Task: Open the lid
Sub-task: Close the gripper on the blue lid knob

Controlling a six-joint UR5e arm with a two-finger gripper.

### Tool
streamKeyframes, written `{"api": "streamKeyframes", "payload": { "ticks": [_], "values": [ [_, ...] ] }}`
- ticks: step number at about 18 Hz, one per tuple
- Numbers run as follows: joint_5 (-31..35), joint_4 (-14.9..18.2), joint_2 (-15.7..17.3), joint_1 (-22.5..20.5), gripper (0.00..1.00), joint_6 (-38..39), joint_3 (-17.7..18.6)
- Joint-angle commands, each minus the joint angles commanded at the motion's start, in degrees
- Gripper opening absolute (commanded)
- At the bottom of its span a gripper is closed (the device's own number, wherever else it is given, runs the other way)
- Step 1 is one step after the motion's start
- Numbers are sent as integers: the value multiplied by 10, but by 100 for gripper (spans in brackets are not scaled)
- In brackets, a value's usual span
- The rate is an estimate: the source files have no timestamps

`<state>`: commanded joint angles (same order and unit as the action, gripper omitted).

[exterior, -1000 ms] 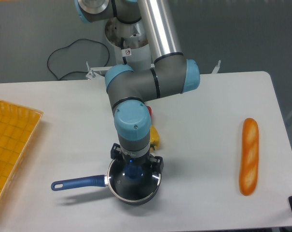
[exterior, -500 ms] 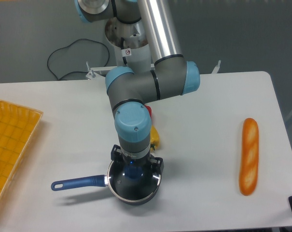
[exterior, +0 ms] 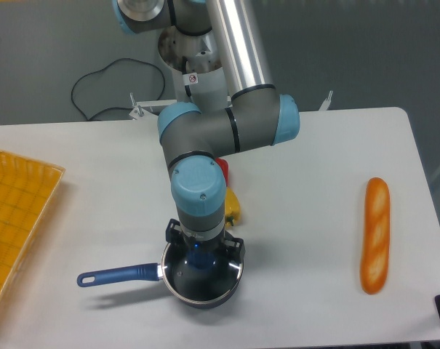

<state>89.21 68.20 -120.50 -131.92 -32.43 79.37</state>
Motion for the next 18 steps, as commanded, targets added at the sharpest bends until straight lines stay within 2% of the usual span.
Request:
{"api": "streamKeyframes", "payload": {
  "ticks": [14, 18],
  "values": [
    [0, -3, -9, 5, 100, 7, -1],
    [1, -3, -9, 5, 89, 7, -1]
  ]
}}
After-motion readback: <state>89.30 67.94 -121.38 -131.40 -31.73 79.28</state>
